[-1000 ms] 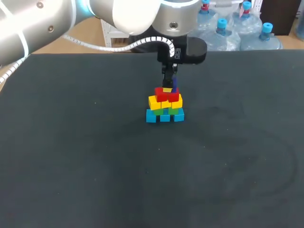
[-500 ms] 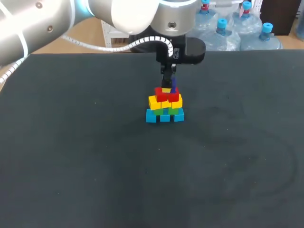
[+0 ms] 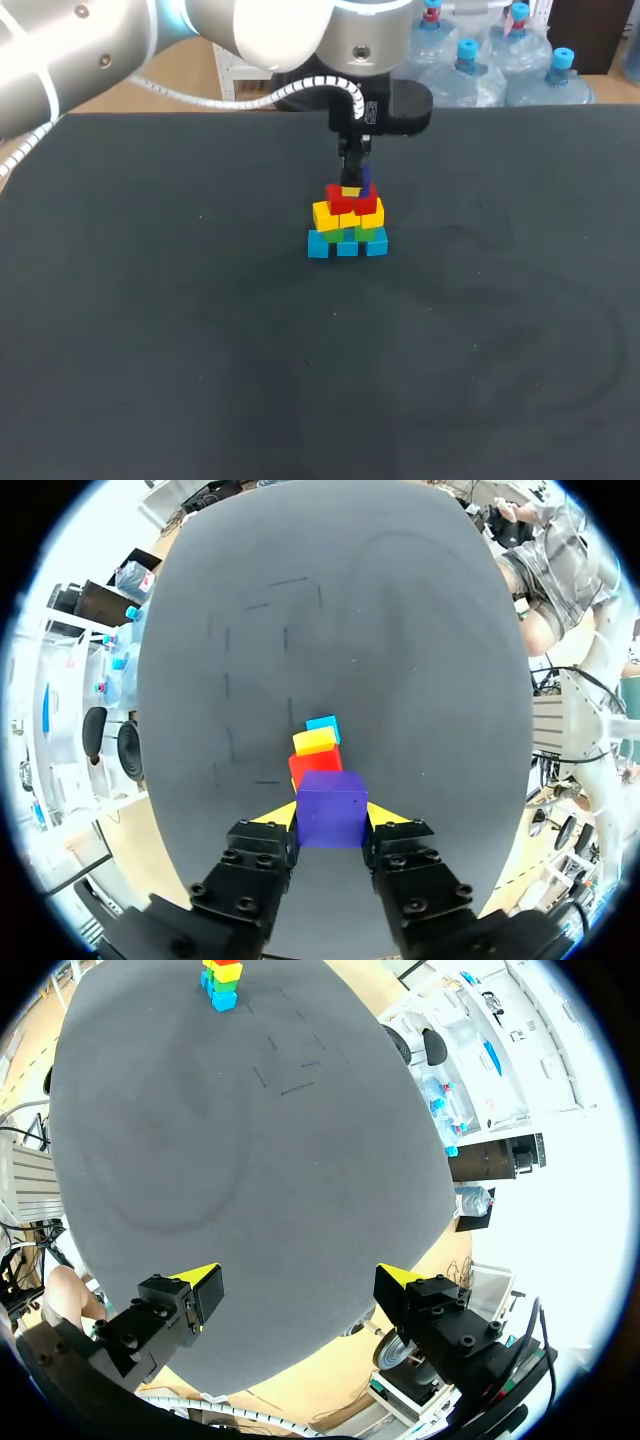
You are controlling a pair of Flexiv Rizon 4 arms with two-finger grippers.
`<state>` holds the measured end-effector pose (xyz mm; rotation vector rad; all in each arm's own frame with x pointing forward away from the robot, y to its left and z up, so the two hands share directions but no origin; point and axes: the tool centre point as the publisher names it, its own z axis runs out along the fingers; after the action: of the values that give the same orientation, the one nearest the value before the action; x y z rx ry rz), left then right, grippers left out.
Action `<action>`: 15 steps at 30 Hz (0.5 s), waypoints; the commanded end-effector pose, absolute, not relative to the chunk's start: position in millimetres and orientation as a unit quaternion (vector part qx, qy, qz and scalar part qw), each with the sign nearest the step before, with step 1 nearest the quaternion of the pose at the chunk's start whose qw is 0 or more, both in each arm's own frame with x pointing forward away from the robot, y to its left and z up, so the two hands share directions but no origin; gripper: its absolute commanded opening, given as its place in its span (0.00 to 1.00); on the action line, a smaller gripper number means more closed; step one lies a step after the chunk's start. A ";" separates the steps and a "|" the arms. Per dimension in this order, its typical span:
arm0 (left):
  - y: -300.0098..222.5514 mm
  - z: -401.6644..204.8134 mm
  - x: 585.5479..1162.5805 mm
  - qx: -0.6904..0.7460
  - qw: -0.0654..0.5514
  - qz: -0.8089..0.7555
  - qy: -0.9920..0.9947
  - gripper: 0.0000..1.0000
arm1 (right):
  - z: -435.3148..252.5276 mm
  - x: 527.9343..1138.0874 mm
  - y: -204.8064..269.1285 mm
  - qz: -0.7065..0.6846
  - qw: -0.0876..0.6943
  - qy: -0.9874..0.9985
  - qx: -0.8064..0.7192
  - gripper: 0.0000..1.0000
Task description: Place the blue cubes, place green cubes on the blue cubes, place the yellow cubes on the green cubes, then place the red cubes on the yellow cubes, and place purple cube on the red cubes.
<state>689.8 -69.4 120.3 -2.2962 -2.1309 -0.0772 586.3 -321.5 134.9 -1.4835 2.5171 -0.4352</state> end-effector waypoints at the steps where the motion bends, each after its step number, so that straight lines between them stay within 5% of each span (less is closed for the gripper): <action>1: -69.3 117.9 693.7 -0.733 0.007 -0.021 -0.680 0.00 | 133.9 587.1 -321.5 -0.147 0.094 0.848 -0.500 1.00; 15: -67.7 114.0 696.0 -0.734 0.009 -0.017 -0.679 0.00 | 133.9 587.1 -321.5 -0.147 0.094 0.848 -0.500 1.00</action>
<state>692.4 -67.0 114.9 -2.2941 -2.1261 -0.0591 586.3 -321.5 134.9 -1.4835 2.5171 -0.4352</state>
